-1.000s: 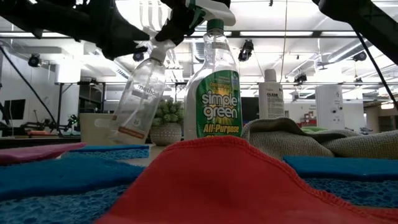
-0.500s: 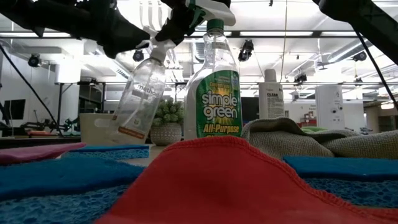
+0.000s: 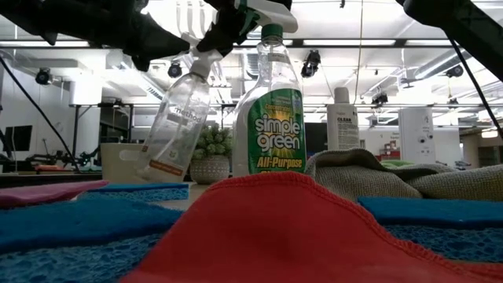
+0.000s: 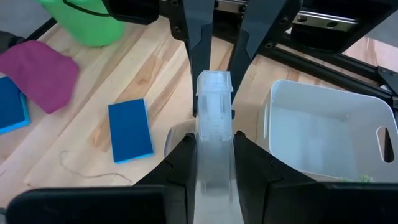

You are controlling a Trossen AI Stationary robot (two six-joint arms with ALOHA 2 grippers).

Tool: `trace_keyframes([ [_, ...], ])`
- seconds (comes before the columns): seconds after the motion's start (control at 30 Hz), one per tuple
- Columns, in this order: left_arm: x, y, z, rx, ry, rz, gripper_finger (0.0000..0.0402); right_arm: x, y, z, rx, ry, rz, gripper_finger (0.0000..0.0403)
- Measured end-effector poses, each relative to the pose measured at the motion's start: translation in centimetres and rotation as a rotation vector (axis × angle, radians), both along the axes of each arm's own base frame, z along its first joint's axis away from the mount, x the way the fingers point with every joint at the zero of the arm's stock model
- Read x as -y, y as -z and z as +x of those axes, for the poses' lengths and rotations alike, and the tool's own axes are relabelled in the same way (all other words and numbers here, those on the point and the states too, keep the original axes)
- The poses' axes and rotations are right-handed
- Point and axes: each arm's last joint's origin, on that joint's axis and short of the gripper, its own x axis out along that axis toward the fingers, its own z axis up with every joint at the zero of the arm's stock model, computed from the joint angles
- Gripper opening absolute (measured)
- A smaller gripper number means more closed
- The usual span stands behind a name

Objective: Pick & Place Kitchen Items
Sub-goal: Put the transparent spray bottle into the gray bin

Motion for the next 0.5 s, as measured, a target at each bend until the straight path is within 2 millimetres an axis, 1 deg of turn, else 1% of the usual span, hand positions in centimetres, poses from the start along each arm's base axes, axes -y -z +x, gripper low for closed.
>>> trace_keyframes([
  [0.13, 0.01, 0.03, -0.01, -0.007, 0.006, 0.013, 0.0017, -0.02, -0.01, 0.01, 0.001, 0.000, 0.000, 0.0070],
  [0.3, 0.02, 0.05, -0.02, -0.010, 0.010, 0.015, 0.0020, -0.04, -0.01, 0.02, 0.002, -0.002, 0.001, 0.0070],
  [0.37, 0.04, 0.07, -0.02, -0.010, 0.016, 0.004, 0.0042, -0.04, -0.03, 0.03, 0.004, -0.003, 0.001, 0.0070],
  [0.5, 0.18, 0.54, -0.01, -0.052, 0.061, -0.007, 0.0106, -0.16, -0.05, 0.13, 0.012, -0.009, 0.003, 0.0070],
])
